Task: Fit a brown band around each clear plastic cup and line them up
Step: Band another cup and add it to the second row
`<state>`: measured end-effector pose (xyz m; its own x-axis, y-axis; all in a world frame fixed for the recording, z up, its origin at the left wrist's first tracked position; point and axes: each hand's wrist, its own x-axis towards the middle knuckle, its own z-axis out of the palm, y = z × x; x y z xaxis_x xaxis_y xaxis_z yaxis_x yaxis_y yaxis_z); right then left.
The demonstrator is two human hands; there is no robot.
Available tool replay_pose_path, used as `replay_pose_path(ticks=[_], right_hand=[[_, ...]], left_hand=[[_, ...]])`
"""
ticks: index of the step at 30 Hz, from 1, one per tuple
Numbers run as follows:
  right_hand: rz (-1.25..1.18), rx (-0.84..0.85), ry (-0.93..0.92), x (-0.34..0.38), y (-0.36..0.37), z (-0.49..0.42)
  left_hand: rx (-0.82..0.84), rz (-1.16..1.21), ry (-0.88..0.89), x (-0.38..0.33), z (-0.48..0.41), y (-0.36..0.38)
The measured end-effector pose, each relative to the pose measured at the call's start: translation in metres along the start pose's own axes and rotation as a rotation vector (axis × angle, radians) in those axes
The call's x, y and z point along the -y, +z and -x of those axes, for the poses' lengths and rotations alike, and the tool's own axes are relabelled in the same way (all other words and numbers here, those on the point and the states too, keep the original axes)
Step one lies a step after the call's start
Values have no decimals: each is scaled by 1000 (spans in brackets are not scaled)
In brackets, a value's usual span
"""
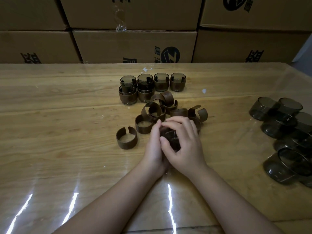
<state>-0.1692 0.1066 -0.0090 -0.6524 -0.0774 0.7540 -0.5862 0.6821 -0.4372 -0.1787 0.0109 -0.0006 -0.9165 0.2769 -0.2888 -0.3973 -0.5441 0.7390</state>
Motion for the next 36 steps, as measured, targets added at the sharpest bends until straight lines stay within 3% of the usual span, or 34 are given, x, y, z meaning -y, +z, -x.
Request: replay_pose_path(ticks=[5,10,15,18,21,25,29,36], right_hand=[[-151,-67,135,-1,2,-6],[-452,-124,452,5,0,-7],[-946,-268,818,17,-2,-8],[-1132,-302,1004,17,-2,-9],[-1425,-271,1279,13,-1,-7],[-1606,-127,1436,7,-1,-8],[-1523,88,1387,7,-4,-5],[-843,160,1027,8,-2,-10]], left_hand=[[-46,-217,197,4,-4,6],[-55,-611,427,9,-7,5],[-100,-983,683,8,0,0],[-135,-1107,834,5,2,0],[-146,-1269,1002,4,4,2],[-130,-1282,1237,2,5,3],[-42,-1308,1383,-10,-2,-4],[48,-1020,1110,-17,-4,-9]])
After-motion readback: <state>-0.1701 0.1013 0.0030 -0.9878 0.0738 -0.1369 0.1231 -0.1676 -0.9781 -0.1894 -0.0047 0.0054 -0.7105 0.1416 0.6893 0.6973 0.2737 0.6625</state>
